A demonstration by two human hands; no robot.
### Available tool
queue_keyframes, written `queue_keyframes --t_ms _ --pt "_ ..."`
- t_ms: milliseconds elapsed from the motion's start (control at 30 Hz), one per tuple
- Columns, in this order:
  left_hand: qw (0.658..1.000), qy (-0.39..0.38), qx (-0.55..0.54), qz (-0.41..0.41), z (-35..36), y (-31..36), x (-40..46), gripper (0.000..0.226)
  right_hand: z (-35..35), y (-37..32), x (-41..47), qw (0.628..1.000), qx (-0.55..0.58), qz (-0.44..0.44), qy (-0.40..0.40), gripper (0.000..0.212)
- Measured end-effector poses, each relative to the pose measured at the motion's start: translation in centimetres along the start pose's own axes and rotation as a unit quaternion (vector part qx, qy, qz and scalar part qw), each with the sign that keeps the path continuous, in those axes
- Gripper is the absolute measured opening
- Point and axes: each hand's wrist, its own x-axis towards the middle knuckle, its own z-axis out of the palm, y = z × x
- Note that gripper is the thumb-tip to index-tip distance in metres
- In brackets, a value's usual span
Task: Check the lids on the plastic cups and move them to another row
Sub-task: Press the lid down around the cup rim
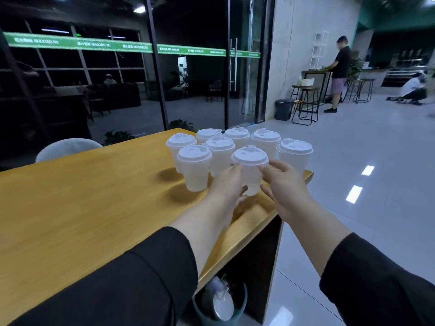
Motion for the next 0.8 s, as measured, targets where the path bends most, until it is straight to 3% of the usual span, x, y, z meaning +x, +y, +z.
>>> queue_keyframes --t_ms 300,400,467,667,800 --pt "0.996 -0.01 -0.084 -0.013 2.2 1.1 3.4 0.025 0.2 0.6 3.6 0.998 -0.008 0.037 0.055 0.025" --pt "0.995 -0.034 -0.091 -0.006 2.3 0.9 4.0 0.054 0.1 0.8 3.6 0.999 0.001 0.034 0.031 0.031" --pt "0.995 -0.036 -0.088 0.002 2.0 1.0 4.0 0.061 0.1 0.7 3.3 0.999 0.017 0.037 0.019 0.037" --pt "0.998 -0.008 -0.051 0.047 -0.8 -0.3 0.9 0.046 1.1 0.3 -0.7 0.998 0.032 0.027 0.052 0.017" --pt "0.991 0.062 -0.048 0.105 -6.3 -0.5 -4.2 0.039 5.5 -0.8 -5.2 0.998 0.056 -0.004 -0.029 0.017"
